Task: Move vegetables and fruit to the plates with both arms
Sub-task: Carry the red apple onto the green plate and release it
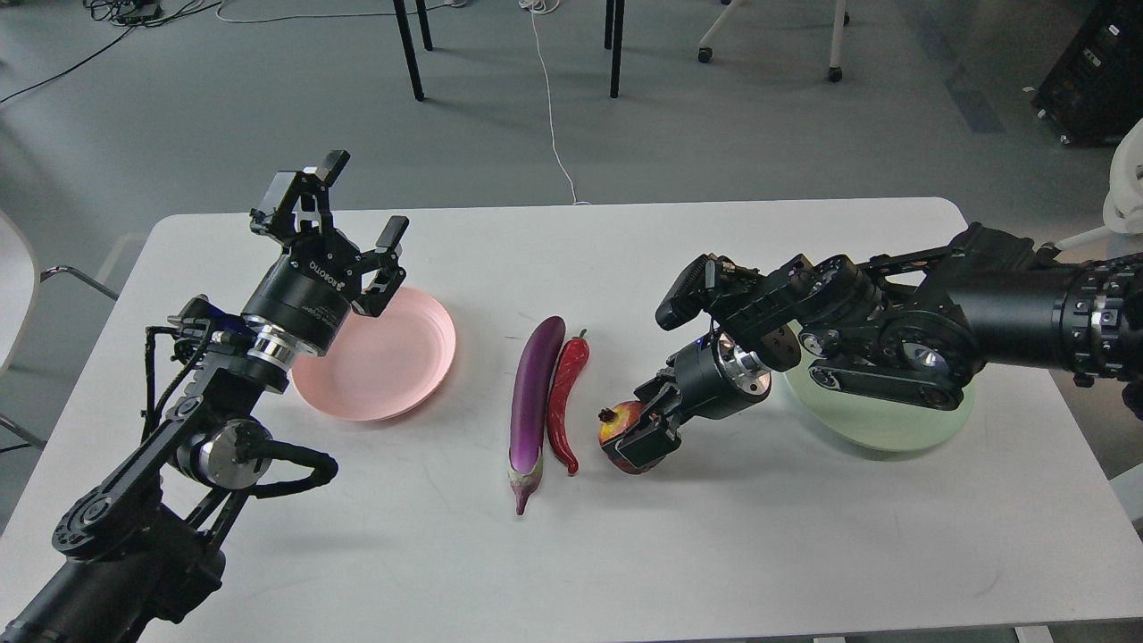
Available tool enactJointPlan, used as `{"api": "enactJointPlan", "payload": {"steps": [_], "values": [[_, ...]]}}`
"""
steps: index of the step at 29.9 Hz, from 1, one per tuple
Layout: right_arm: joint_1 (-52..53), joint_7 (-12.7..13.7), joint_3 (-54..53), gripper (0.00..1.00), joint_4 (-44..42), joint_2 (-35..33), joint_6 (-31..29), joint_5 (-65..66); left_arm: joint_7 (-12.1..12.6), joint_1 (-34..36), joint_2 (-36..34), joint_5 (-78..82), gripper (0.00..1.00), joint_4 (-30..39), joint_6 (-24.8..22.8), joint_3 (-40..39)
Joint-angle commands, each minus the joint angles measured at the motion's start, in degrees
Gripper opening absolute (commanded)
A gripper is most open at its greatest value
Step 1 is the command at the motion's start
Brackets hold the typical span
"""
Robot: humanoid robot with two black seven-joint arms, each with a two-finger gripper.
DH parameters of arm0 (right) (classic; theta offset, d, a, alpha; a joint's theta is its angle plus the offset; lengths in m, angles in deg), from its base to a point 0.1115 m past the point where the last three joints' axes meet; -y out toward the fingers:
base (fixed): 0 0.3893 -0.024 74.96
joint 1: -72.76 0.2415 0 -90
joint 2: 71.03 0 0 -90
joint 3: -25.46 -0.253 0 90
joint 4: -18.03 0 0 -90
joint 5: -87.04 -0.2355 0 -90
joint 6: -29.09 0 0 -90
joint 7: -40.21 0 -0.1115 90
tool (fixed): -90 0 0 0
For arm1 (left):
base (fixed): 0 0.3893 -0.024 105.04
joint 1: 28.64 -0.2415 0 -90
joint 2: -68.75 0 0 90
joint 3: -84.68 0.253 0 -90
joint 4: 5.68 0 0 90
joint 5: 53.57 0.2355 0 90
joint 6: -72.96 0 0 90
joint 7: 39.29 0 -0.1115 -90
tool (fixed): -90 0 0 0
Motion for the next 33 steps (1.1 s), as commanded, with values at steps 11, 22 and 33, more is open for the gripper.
{"api": "enactJointPlan", "payload": {"steps": [11, 22, 33], "values": [[0.26, 0.0, 2.07, 0.46, -1.76, 1.15, 0.14, 0.03, 0.0, -0.01, 0.34, 0.01, 0.98, 0.05, 0.0, -0.1], [8.52, 0.0, 1.45, 0.45, -1.41, -5.62, 1.29, -0.15, -0.09, 0.52, 0.43, -0.08, 0.98, -0.12, 0.09, -0.9], [9.13, 0.0, 6.02, 0.46, -1.06, -22.31, 1.02, 6.36, 0.0, 0.08, 0.52, 0.01, 0.98, -0.03, 0.0, -0.54]]}}
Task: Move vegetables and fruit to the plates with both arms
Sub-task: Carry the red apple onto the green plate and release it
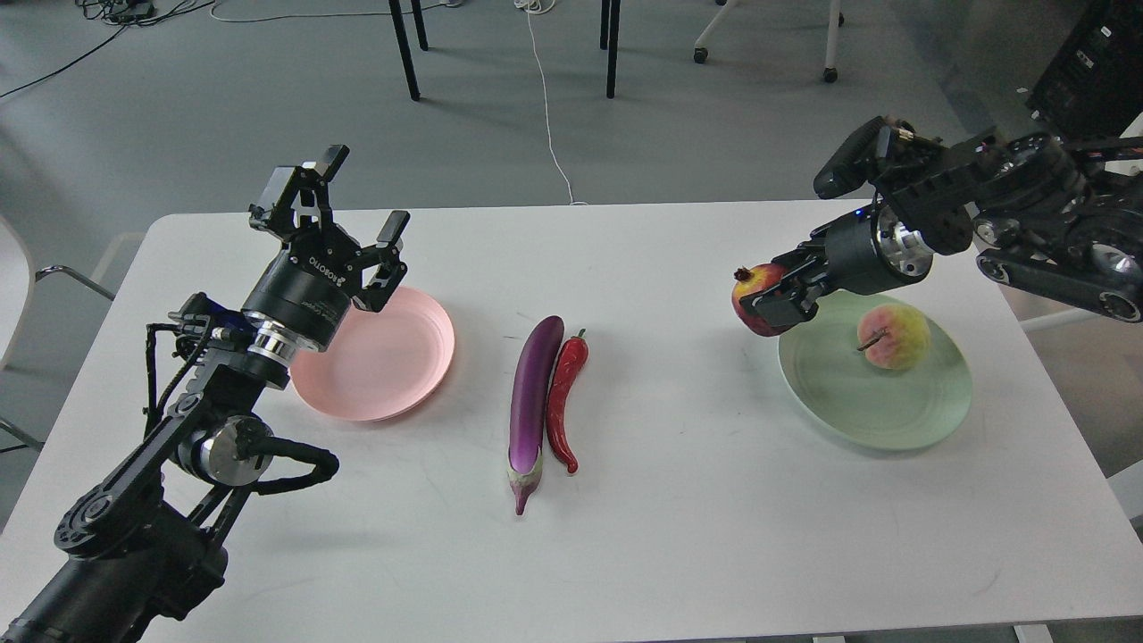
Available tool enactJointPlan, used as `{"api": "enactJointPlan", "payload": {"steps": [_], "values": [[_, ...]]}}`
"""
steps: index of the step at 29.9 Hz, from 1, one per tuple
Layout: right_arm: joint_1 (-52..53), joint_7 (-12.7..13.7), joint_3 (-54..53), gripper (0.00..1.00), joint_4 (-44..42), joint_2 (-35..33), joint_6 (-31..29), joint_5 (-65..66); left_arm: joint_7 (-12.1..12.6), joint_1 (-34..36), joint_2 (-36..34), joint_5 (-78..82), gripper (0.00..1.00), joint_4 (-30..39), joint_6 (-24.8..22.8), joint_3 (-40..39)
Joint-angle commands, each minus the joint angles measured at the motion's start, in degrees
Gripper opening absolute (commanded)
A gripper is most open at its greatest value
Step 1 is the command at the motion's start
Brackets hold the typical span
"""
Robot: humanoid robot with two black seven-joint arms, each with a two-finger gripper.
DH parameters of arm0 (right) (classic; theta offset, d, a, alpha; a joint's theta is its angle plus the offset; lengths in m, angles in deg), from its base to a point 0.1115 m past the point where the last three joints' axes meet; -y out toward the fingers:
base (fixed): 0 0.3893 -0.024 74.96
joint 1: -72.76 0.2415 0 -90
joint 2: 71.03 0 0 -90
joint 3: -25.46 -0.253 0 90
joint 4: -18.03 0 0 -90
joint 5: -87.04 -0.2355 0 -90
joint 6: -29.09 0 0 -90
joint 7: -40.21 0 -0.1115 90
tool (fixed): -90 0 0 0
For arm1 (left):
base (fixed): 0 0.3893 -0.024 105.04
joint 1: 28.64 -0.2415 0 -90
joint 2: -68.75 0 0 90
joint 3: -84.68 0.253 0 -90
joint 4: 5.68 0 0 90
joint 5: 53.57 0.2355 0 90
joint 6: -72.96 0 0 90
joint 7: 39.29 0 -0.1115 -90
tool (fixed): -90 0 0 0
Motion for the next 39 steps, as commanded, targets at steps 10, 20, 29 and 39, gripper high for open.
{"api": "enactJointPlan", "payload": {"steps": [10, 20, 29, 39], "values": [[-2.0, -0.02, 1.52, 0.46, 4.04, -7.82, 0.21, 2.6, 0.01, -0.1, 0.77, 0.13, 0.98, 0.02, -0.04, 0.15], [-5.78, -0.02, 2.93, 0.57, 4.4, -9.24, 0.21, 5.68, 0.01, -0.1, 0.94, 0.13, 0.98, 0.02, -0.04, 0.15], [-6.84, -0.02, 2.58, 0.95, 4.31, -9.59, 2.32, 5.59, 0.01, -0.1, 0.86, 0.13, 0.98, 0.02, -0.04, 0.15], [-8.75, -0.02, -14.13, 0.97, 5.18, -14.46, 1.8, -9.11, 0.1, -0.02, 0.07, 1.52, 0.98, 0.02, -0.21, 0.76]]}}
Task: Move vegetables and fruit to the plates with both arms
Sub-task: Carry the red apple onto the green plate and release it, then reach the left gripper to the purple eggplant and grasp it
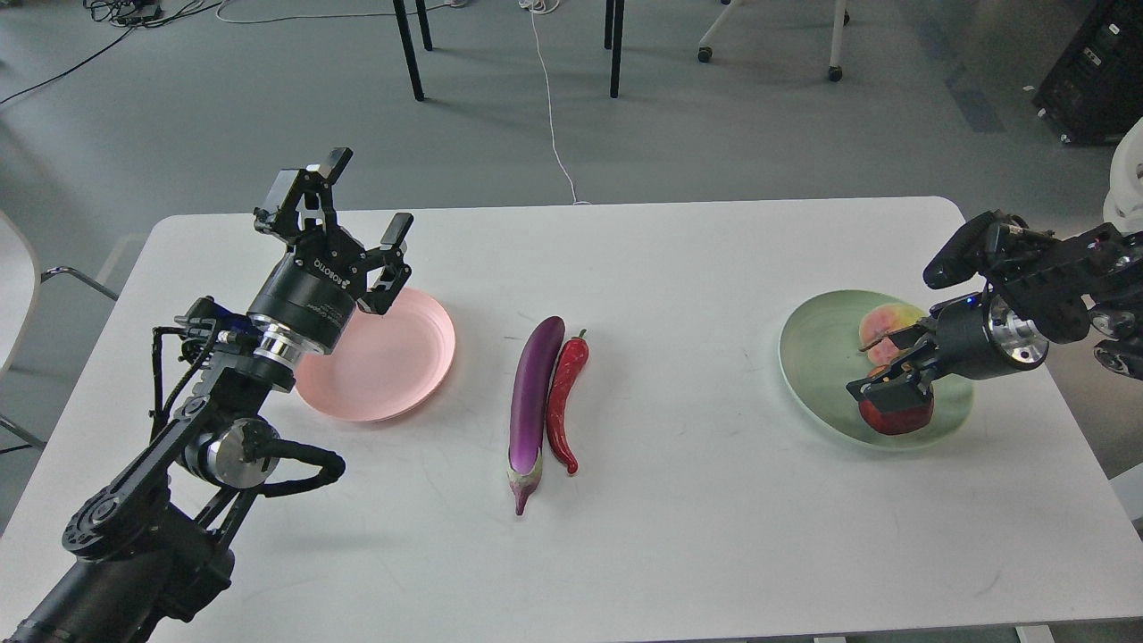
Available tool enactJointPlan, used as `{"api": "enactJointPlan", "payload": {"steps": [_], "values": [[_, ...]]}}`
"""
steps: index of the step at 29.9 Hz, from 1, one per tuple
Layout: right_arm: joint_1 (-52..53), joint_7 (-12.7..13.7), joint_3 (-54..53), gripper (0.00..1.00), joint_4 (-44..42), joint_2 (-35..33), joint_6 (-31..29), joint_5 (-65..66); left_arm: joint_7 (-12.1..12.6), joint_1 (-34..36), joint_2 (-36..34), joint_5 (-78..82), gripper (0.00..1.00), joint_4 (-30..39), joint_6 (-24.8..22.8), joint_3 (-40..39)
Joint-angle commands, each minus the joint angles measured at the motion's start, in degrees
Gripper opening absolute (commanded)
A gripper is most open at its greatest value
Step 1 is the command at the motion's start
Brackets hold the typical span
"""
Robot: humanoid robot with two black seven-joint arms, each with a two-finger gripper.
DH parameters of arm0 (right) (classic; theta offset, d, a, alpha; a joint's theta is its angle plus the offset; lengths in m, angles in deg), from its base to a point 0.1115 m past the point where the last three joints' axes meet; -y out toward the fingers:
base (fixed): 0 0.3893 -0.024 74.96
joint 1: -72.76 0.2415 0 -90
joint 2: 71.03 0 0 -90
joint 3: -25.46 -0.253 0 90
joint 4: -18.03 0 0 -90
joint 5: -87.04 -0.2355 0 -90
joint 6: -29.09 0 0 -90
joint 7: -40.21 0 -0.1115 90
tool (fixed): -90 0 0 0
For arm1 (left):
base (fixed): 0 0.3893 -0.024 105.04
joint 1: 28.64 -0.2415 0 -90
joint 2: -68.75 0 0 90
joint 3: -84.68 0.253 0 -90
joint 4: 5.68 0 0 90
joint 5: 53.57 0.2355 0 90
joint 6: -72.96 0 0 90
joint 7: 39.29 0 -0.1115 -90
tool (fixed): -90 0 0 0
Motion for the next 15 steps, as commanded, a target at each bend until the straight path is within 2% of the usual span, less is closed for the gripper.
{"api": "enactJointPlan", "payload": {"steps": [1, 7, 10, 15], "values": [[-3.14, -0.01, -18.41, 0.97, 0.8, -4.91, -0.35, -19.72, 0.09, 0.17, -0.88, 2.18, 0.98, 0.0, -0.17, 0.7], [-15.0, -0.01, -30.79, 0.97, 0.89, -4.38, 0.09, -57.25, -0.09, 0.17, -1.49, 10.52, 0.98, 2.98, -0.52, 0.88], [-22.47, -0.01, -38.27, 0.97, 0.71, -4.12, -0.09, -66.59, -0.17, 0.44, -2.72, 17.37, 0.98, 5.0, -0.7, 3.06], [-33.02, -0.01, -49.43, 0.97, 0.62, -2.45, -0.7, -75.03, -0.18, 2.37, -5.53, 32.39, 0.98, 8.52, -0.7, 8.69]]}}
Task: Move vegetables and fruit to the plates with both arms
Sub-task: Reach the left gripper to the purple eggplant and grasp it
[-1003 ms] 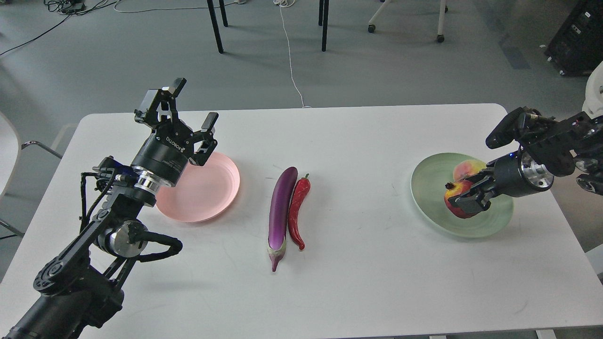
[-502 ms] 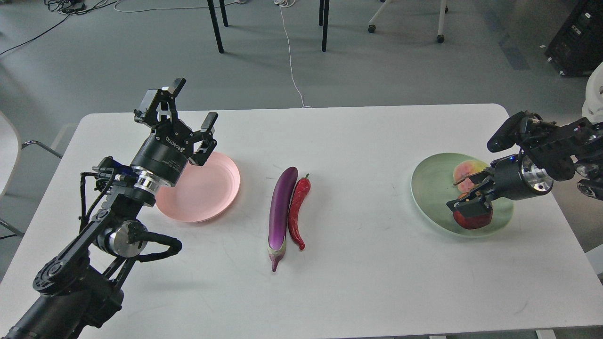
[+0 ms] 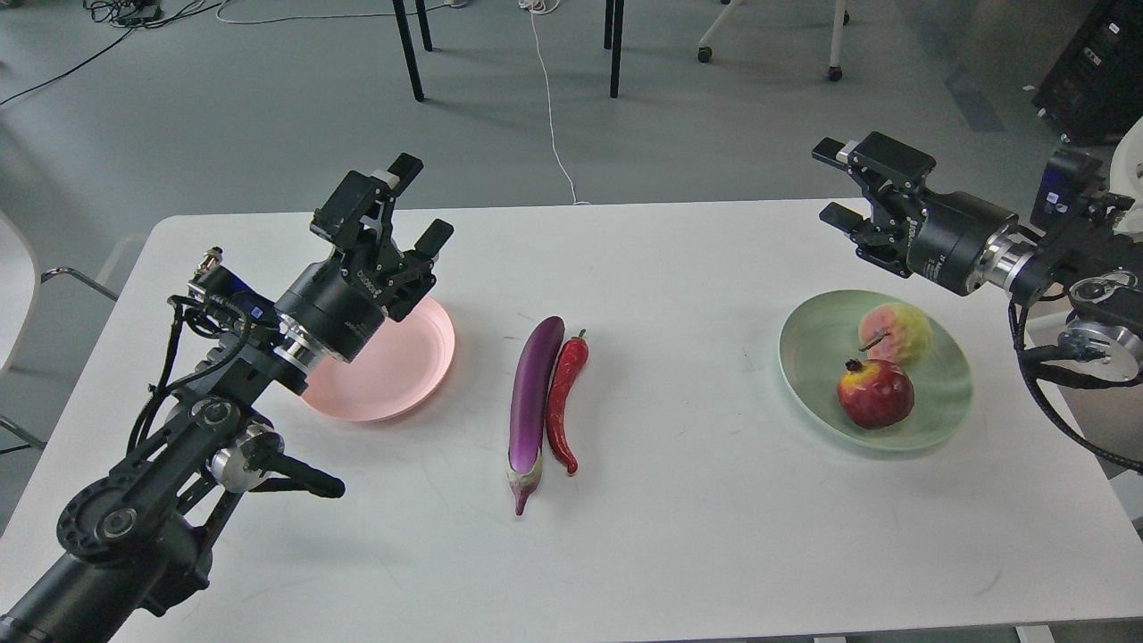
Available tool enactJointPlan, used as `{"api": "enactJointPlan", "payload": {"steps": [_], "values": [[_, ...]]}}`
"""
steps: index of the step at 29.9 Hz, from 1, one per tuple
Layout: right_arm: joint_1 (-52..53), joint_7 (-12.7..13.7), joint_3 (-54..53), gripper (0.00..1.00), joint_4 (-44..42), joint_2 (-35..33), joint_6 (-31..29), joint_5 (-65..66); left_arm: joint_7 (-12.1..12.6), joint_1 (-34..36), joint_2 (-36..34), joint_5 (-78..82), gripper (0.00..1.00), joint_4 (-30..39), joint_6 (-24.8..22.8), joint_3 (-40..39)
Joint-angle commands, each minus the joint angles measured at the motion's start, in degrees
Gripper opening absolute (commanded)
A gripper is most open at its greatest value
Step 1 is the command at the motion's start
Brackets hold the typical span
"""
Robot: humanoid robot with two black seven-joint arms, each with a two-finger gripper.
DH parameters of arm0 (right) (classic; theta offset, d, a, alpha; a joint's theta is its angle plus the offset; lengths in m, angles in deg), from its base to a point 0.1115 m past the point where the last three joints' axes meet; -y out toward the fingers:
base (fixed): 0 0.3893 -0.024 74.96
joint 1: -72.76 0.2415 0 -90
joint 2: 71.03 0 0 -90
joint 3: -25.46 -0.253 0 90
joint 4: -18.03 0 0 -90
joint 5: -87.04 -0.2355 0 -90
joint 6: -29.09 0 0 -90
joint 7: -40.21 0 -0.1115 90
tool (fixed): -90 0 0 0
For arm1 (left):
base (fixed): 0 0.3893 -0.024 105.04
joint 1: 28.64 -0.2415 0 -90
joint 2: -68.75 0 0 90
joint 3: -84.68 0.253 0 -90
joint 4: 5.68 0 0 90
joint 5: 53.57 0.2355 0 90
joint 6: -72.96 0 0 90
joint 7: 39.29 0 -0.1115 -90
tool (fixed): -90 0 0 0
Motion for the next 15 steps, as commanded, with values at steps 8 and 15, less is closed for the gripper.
{"api": "enactJointPlan", "payload": {"steps": [8, 15], "values": [[-11.24, -0.02, -11.95, 0.98, -1.92, 1.43, -6.95, -14.59, -0.3, 12.04, -6.2, 41.22, 0.98, 5.49, -0.23, 17.52], [-12.39, -0.02, -12.04, 0.98, -1.57, 0.64, -7.22, -14.41, 0.75, 34.19, -4.55, 53.56, 0.98, -6.18, -5.67, 35.54]]}}
